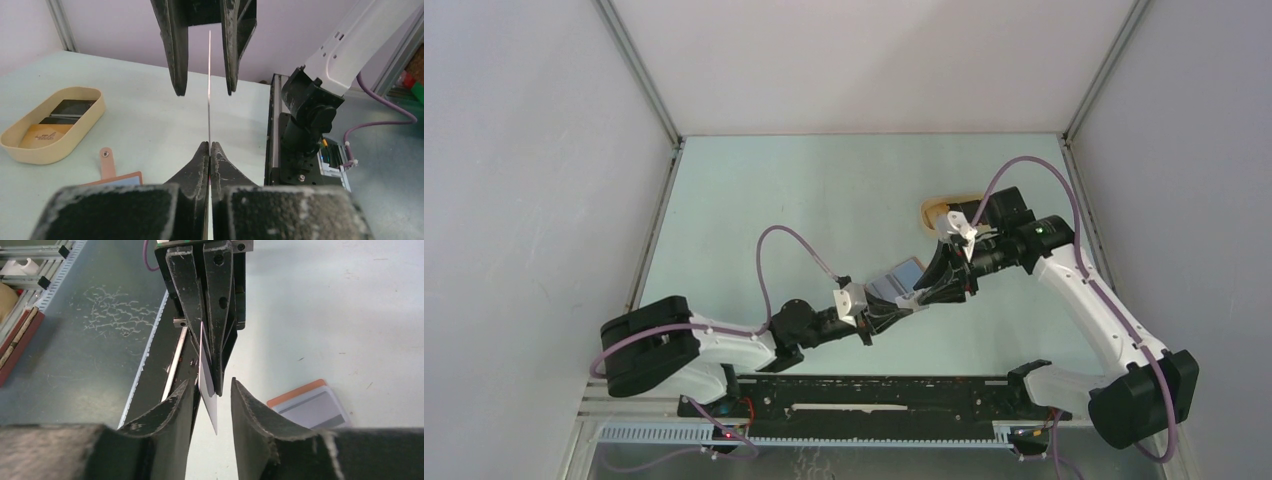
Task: Put the credit cards into the card holder
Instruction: Pick up the credit card from the storage box, then insert the credit card into the card holder.
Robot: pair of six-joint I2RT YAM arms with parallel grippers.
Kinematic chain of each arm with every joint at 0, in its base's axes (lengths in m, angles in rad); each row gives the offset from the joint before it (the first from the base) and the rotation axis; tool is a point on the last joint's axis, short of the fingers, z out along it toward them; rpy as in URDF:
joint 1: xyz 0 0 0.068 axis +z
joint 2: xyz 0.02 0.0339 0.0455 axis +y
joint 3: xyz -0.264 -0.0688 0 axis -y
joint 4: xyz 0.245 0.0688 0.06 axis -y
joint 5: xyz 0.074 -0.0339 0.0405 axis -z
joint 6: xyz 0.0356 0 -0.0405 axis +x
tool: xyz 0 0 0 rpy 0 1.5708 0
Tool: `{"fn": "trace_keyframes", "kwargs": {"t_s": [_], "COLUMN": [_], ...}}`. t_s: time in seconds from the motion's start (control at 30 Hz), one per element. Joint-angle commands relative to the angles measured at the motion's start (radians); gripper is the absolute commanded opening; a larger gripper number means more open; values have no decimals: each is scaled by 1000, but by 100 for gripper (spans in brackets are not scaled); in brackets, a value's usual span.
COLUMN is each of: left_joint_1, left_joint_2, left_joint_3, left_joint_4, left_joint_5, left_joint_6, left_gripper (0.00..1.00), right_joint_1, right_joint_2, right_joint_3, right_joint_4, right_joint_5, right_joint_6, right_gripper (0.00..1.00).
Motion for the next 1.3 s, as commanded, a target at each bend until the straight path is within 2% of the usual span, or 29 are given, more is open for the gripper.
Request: {"fn": "trace_keyframes", "kwargs": {"t_s": [0.0,0.47,0.5,0.6,0.63,0.7,0.73,0.8,0.83,0.97,1.1,1.27], "left_joint_1": [17,38,40,46,50,62,71,101,119,194,234,237], "left_joint_2": [18,66,66,68,67,61,55,44,41,66,122,169], "left_joint_3": [6,7,8,5,-1,-25,-41,-77,-91,-115,-75,24], "left_joint_4": [138,158,157,157,158,159,158,157,155,140,43,-118], "left_joint_5": [-32,-17,-20,-41,-56,-100,-115,-132,-143,-136,-160,-177], "left_joint_6": [-59,-133,-137,-160,-178,-221,-240,-298,-334,-488,-614,-634], "left_gripper": [0,0,0,0,7,30,39,51,54,54,43,26], "right_joint_1": [7,7,7,7,7,1,-9,-31,-45,-132,-203,-215], "right_joint_2": [14,3,5,15,22,47,65,99,117,173,189,281], "right_joint_3": [0,1,1,1,1,1,1,1,1,-9,-81,-90], "right_joint_4": [68,138,143,159,161,160,163,195,216,322,510,592], "right_joint_5": [18,-13,-9,3,16,31,32,44,54,97,171,220], "right_joint_6": [128,241,248,262,263,266,273,329,370,540,762,892], "right_gripper": [44,42,38,4,0,0,0,0,0,0,0,0]}}
